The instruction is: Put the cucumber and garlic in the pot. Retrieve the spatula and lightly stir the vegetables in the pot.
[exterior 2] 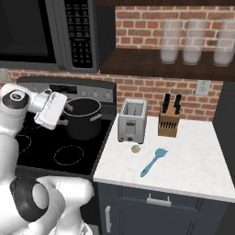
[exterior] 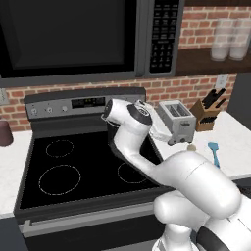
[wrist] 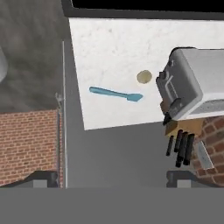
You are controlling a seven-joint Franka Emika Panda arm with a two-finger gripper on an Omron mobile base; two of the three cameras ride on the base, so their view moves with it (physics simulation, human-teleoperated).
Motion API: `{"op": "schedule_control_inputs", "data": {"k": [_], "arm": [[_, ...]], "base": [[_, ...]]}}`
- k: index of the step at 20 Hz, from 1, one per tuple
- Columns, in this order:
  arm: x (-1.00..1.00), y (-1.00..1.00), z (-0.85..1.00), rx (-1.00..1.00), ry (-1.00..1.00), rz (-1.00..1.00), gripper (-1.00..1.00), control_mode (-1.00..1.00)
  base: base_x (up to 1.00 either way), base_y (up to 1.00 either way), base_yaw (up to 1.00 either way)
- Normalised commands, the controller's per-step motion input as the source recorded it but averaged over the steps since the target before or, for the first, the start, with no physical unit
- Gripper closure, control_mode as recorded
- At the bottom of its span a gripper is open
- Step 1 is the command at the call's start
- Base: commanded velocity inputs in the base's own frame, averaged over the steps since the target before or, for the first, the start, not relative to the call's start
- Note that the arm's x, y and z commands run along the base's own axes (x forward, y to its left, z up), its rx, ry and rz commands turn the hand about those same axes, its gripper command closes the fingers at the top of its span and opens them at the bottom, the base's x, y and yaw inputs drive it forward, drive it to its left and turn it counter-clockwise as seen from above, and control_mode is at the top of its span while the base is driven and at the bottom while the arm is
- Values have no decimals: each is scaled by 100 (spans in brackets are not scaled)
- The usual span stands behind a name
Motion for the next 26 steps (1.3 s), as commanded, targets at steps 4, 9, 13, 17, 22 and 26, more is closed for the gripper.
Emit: {"op": "schedule_control_inputs", "data": {"k": [4, 9, 13, 17, 22, 26], "arm": [[-84, -100, -11, 14, 0, -6, -100, -100], [-32, -100, -37, 16, 4, -4, -100, -100], [4, -100, -76, 12, 14, 0, -100, -100], [57, -100, -93, 4, 18, 0, -100, -100], [87, -60, -51, 0, 4, 1, -100, -100], [97, -6, -7, 0, 0, 5, -100, -100]], "base": [[0, 0, 0], [0, 0, 0], [0, 0, 0], [0, 0, 0], [0, 0, 0], [0, 0, 0]]}}
